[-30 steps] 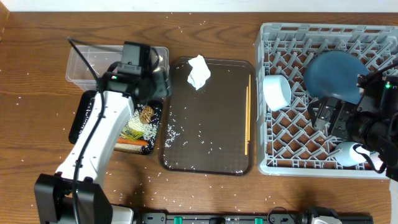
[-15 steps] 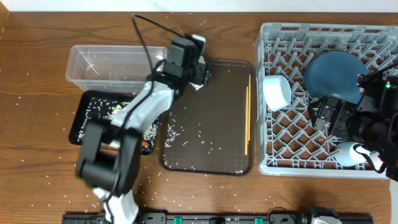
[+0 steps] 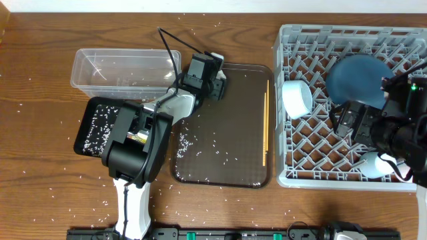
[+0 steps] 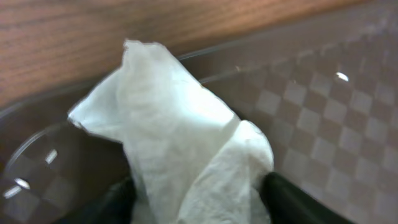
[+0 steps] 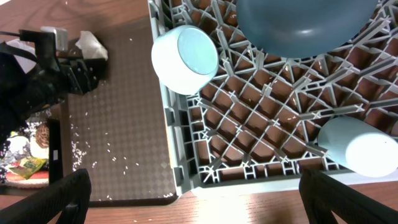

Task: Sort waste into correct bins and load items into the dishwasher rack
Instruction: 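Grasp the white tissue on the brown tray with the left gripper, then drop the tissue into the clear plastic box with the left gripper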

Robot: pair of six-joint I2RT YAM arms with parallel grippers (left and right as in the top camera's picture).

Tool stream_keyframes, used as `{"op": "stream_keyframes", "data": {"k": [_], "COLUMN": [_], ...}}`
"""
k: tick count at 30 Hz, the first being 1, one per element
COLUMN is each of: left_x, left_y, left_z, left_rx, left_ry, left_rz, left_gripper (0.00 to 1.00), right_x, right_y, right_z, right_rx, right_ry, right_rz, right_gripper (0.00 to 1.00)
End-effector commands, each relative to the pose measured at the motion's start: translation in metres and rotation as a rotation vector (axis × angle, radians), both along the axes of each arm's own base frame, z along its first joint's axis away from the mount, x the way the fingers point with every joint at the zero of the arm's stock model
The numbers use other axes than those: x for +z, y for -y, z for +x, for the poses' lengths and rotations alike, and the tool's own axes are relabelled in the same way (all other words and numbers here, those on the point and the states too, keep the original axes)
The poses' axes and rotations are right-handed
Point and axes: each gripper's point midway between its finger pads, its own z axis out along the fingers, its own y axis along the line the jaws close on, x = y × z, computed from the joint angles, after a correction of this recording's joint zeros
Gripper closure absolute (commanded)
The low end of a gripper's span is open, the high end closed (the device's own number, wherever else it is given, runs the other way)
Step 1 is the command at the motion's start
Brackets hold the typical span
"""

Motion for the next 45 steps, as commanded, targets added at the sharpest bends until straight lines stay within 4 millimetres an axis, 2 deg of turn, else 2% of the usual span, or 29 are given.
{"op": "stream_keyframes", "data": {"k": [1,3,5,7,8,14,16,17,19,21,23,26,28,29,30,32,33,37,40,42,45], "left_x": [-0.01,-0.004,0.006,0.025,0.036,0.144,0.176,0.184,0.194,0.191,0.177,0.147,0.127,0.12,0.117,0.123,0.131,0.181,0.212,0.218,0.211], "left_y": [0.005,0.007,0.007,0.007,0.006,-0.01,-0.031,-0.041,-0.07,-0.094,-0.111,-0.135,-0.151,-0.156,-0.159,-0.159,-0.158,-0.16,-0.164,-0.167,-0.176], "left_z": [-0.006,-0.006,-0.006,-0.009,-0.011,-0.034,-0.04,-0.041,-0.041,-0.038,-0.034,-0.025,-0.019,-0.018,-0.018,-0.02,-0.023,-0.048,-0.081,-0.106,-0.146], "left_rx": [-0.026,-0.03,-0.017,-0.002,0.004,0.038,0.094,0.125,0.211,0.274,0.307,0.358,0.39,0.397,0.399,0.384,0.376,0.374,0.375,0.39,0.455], "left_ry": [-0.021,-0.014,-0.013,-0.011,-0.007,0.087,0.135,0.151,0.173,0.165,0.131,0.068,0.03,0.013,0.002,-0.007,-0.004,0.034,0.039,-0.001,-0.121], "left_rz": [0.013,0.003,-0.01,-0.027,-0.034,-0.08,-0.056,-0.039,0.014,0.055,0.074,0.103,0.115,0.113,0.104,0.068,0.055,0.039,0.038,0.036,0.051], "left_gripper": [0.55,0.71,0.79,0.91,0.94,0.93,0.94,0.94,0.94,0.94,0.94,0.94,0.92,0.83,0.71,0.31,0.23,0.12,0.09,0.09,0.09], "right_x": [0.001,0.001,0.0,0.0,-0.001,-0.001,0.0,0.0,-0.001,-0.001,-0.001,-0.002,-0.002,-0.002,-0.003,-0.004,-0.005,-0.008,-0.009,-0.008,-0.008], "right_y": [0.003,0.003,0.002,0.002,0.002,0.002,0.002,0.002,0.002,0.002,0.002,0.002,-0.002,-0.004,-0.006,-0.007,-0.007,-0.008,-0.008,-0.008,-0.008], "right_z": [0.002,0.002,0.001,0.0,0.0,0.0,0.0,0.0,0.0,-0.001,-0.001,-0.002,-0.004,-0.005,-0.006,-0.009,-0.01,-0.015,-0.017,-0.016,-0.016], "right_rx": [-0.01,-0.008,-0.006,-0.006,-0.006,-0.006,-0.006,-0.006,-0.006,-0.006,-0.006,-0.005,0.006,0.013,0.018,0.022,0.022,0.021,0.024,0.024,0.024], "right_ry": [0.0,-0.004,-0.007,-0.011,-0.013,-0.014,-0.011,-0.011,-0.012,-0.015,-0.019,-0.024,-0.029,-0.031,-0.035,-0.049,-0.056,-0.079,-0.086,-0.086,-0.086], "right_rz": [-0.001,0.0,0.003,0.003,0.003,0.003,0.003,0.003,0.002,0.003,0.003,0.005,0.023,0.033,0.042,0.05,0.05,0.052,0.051,0.051,0.051], "right_gripper": [0.01,0.01,0.01,0.01,0.01,0.01,0.01,0.01,0.01,0.01,0.01,0.01,0.01,0.01,0.01,0.01,0.01,0.01,0.01,0.01,0.01]}}
